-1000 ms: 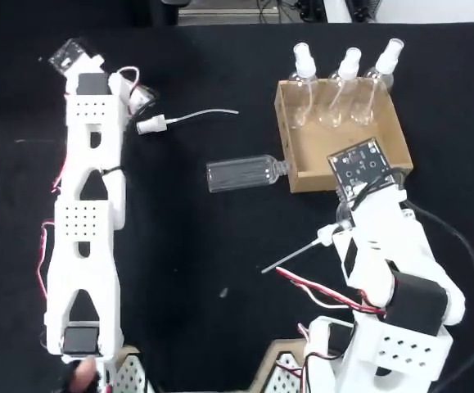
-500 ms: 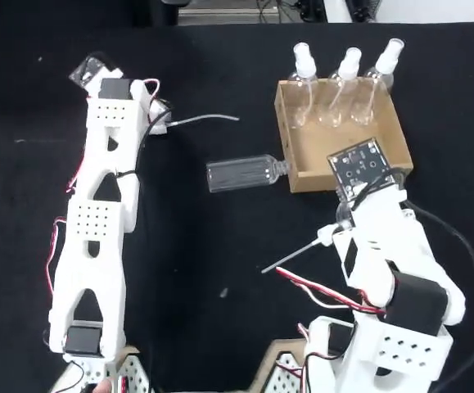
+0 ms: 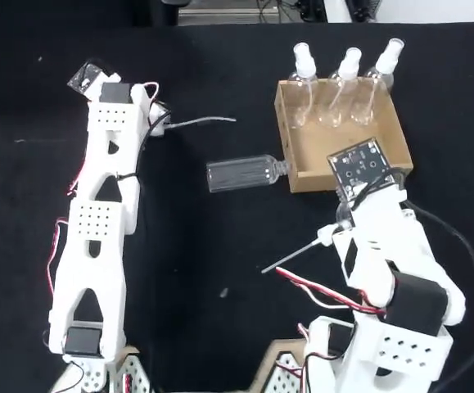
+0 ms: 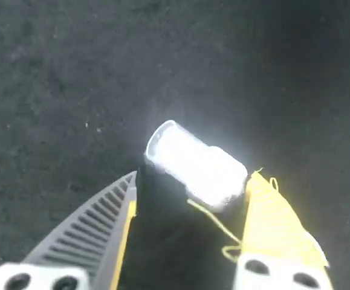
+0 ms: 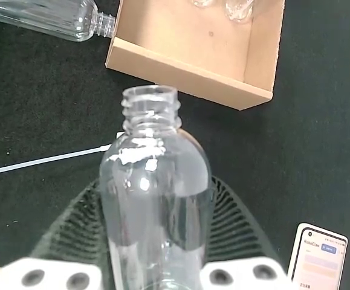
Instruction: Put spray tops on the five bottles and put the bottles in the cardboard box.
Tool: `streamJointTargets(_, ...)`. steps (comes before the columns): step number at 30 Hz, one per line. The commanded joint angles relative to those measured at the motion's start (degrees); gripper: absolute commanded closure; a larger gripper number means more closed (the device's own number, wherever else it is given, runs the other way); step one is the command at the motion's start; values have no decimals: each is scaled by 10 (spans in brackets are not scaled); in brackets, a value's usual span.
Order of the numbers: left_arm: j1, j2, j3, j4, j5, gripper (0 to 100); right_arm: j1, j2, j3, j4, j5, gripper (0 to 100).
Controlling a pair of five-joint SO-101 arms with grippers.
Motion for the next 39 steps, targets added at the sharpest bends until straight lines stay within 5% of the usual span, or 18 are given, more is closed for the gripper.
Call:
streamJointTargets(1,0,-1,-14,13,6,747,8,-9,-4,-10,4,987)
streamJointTargets(7,-21,-20,-39,12,-1,930,10,-9,-4,-10,4,987)
streamJointTargets(14,-51,-27,-92,74,-135,932,10,-9,-4,-10,4,987)
streamJointTargets(24,-119,-28,-58,98,-616,971,8,-9,-5,-10,4,987)
streamJointTargets(30,-97,-70,55,98,-638,967,7,-9,-5,-10,4,987)
streamJointTargets(39,-61,-316,377,81,-663,963,10,-9,-5,-10,4,987)
